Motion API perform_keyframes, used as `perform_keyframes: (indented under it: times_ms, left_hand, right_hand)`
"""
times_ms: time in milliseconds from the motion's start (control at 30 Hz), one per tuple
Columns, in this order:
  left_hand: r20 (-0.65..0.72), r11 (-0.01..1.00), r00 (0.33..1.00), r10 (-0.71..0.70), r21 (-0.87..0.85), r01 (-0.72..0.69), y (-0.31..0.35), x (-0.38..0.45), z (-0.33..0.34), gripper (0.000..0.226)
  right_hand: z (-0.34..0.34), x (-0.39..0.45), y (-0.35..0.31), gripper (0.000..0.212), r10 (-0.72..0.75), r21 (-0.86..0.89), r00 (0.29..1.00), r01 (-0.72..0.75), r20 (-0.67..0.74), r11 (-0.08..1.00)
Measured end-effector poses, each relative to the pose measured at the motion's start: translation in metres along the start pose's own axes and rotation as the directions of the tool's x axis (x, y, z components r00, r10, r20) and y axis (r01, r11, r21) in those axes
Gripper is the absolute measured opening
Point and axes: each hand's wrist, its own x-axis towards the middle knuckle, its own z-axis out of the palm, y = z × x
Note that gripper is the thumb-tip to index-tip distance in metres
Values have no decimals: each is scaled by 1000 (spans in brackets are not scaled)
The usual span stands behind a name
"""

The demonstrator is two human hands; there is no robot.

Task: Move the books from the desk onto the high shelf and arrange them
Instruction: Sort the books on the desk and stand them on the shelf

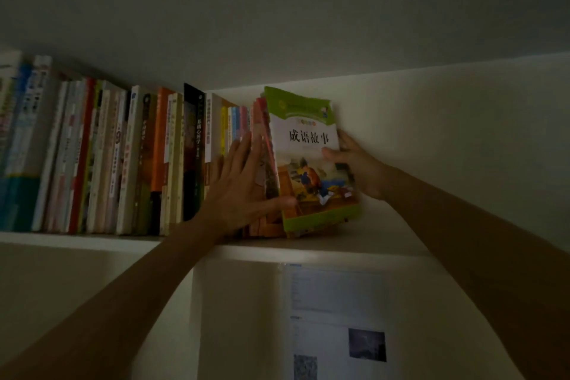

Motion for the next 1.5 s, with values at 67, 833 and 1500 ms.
perform_keyframes:
  times_ms: [67, 833, 1500]
  left_hand:
    - [2, 999, 1000, 7, 41, -7, -1, -1, 2, 130]
    - [132, 910, 985, 114, -412, -50, -3, -26, -18, 119]
    - [-128, 609, 639, -758, -487, 626, -41, -25, -42, 114]
  right_hand:
    - [3, 0, 5, 57, 3, -76, 1000, -5, -31, 997]
    - [62, -29, 4, 120, 55, -644, 998, -45, -4, 764]
    - [47, -18, 5, 62, 241, -261, 969, -222, 46, 940]
